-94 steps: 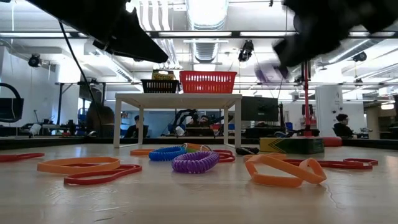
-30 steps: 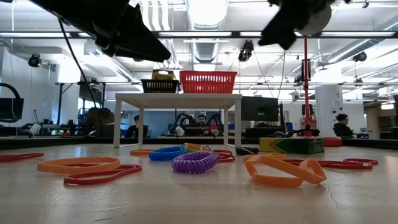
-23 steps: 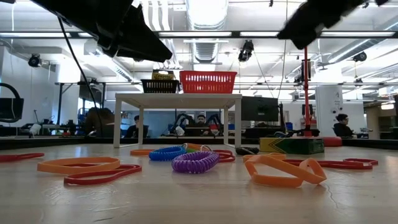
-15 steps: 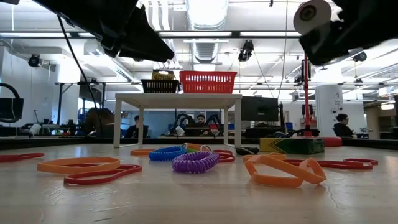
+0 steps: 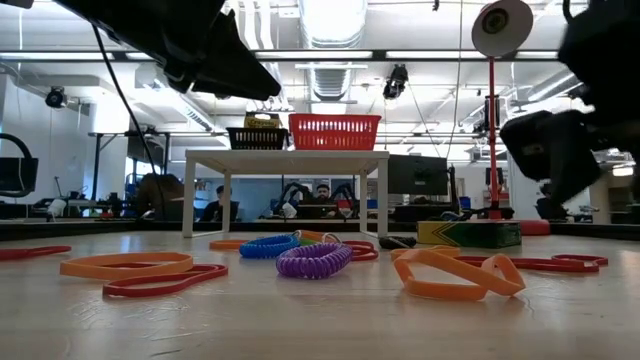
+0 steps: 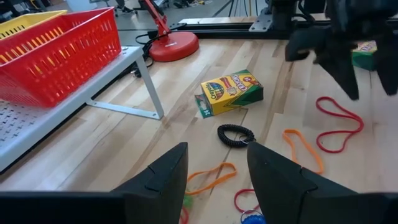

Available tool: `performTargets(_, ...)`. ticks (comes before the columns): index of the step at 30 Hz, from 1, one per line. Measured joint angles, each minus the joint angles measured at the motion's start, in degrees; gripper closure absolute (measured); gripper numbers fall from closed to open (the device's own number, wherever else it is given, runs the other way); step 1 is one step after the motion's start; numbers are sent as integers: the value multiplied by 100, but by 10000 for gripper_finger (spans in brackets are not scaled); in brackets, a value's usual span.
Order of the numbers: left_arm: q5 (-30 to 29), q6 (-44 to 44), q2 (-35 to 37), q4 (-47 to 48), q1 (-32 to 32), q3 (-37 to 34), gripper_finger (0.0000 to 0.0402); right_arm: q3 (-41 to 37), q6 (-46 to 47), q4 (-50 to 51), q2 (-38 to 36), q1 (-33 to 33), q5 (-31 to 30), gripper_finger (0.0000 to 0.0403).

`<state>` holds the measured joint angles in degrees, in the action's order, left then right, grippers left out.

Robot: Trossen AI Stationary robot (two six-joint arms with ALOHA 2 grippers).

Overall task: Pick & Place Office Desk Supplies
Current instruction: Put the red rubber band into the red bin on the shelf

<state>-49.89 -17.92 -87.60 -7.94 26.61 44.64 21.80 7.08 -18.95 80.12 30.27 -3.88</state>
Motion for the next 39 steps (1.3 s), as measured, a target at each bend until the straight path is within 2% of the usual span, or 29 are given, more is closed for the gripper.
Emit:
performTargets(10, 0, 3, -8, 4, -24, 0, 234, 375, -216, -76, 1150, 13, -22, 243)
performTargets(21, 2, 2, -8, 7, -35, 0, 235, 267, 87, -33, 1273, 10, -57, 383)
performTargets(25, 2, 0, -8, 7, -35, 0, 235, 246, 186, 119, 1048, 10, -38, 391)
performTargets(30, 4, 0, -8, 6, -42, 0, 236, 261, 151, 443, 380, 10, -17, 394)
performTargets(39, 2, -10, -8, 4, -50, 0, 236, 596, -540, 426, -926, -117, -340, 394)
